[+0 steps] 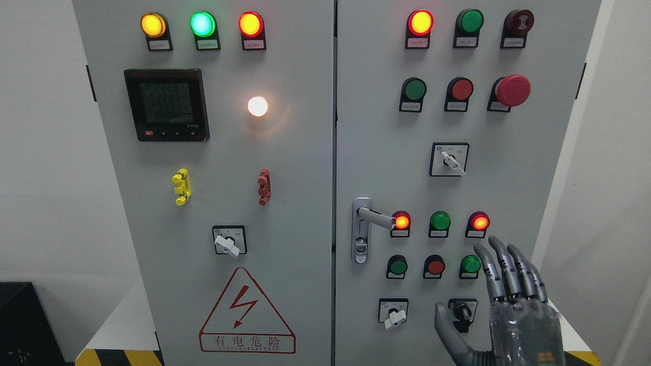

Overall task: Release door handle
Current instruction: 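Withdraw the open right hand down and away from the handle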

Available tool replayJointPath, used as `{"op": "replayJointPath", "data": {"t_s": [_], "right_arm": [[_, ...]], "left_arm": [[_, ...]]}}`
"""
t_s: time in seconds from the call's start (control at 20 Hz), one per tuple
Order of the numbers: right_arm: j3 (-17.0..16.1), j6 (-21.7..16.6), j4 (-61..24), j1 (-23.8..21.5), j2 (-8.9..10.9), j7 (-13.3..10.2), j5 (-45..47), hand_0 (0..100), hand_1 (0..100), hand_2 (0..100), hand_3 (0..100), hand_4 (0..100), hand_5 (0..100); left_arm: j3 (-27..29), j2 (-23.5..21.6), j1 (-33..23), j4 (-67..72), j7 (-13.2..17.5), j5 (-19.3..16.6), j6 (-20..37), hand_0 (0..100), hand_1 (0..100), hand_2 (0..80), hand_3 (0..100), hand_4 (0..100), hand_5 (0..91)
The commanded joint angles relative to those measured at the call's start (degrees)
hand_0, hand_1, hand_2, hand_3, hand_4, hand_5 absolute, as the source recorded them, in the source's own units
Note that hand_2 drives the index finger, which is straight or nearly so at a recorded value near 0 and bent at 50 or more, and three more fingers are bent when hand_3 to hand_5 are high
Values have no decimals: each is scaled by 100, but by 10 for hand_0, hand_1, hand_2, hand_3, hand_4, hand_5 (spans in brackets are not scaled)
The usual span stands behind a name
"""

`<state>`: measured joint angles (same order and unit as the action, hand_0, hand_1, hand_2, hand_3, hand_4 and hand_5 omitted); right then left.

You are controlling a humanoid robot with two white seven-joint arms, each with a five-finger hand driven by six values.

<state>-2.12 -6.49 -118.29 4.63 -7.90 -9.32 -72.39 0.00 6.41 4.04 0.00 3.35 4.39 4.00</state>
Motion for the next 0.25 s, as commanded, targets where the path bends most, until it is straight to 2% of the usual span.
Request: {"op": "replayJointPath", "data": {"t_s": [0.0, 0.2], "right_arm": [[-78, -2, -115, 65, 8, 27, 6, 383, 274, 0, 0, 0, 0], [-43, -1, -115, 109, -1, 27, 6, 384, 277, 0, 0, 0, 0]], "left_arm": [[-114, 0, 0, -97, -1, 0, -5, 0, 0, 25, 83, 12, 0], [-114, 0, 0, -88, -1, 0, -5, 0, 0, 25, 84, 12, 0]]}}
